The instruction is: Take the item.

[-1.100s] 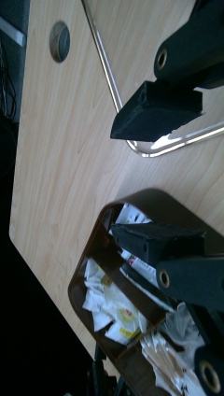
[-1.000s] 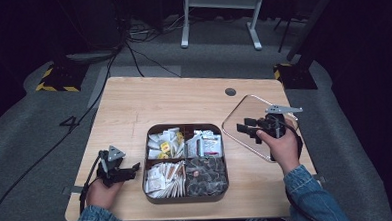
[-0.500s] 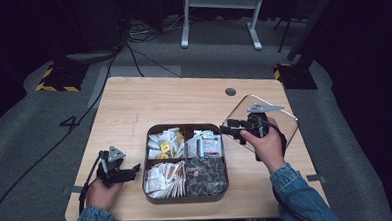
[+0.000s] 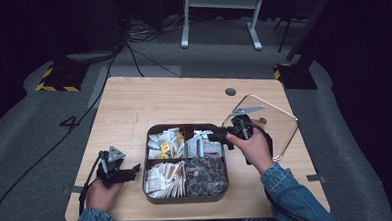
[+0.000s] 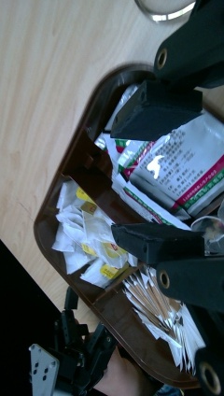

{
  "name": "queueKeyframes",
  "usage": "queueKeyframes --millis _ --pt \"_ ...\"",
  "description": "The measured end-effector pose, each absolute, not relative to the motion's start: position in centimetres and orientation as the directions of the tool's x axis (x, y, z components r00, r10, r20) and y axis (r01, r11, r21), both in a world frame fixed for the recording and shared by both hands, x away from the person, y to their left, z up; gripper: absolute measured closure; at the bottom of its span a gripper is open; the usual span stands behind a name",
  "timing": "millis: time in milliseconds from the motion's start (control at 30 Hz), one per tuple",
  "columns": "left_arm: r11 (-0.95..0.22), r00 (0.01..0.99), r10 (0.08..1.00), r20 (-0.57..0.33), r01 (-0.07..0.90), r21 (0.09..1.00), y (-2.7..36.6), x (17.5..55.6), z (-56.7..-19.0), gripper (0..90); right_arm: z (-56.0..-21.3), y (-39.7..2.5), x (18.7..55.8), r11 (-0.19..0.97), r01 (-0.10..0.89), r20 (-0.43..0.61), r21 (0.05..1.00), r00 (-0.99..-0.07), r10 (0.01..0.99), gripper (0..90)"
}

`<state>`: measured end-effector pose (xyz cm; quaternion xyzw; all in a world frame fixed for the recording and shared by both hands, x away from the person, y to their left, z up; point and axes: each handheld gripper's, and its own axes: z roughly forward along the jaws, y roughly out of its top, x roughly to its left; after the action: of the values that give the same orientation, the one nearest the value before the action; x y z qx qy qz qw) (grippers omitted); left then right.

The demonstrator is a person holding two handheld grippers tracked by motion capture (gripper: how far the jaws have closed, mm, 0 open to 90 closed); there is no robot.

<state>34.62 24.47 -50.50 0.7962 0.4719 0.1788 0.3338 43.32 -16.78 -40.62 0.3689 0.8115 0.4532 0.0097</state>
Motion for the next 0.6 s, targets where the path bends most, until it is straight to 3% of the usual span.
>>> queueKeyframes --millis 600 --pt "-0.33 0.488 0.872 -0.031 0.634 0.7 24.5 34.6 -50.5 21.5 -43.7 -13.4 43.2 0.365 0.65 0.345 0.667 -0.703 0.622 53.6"
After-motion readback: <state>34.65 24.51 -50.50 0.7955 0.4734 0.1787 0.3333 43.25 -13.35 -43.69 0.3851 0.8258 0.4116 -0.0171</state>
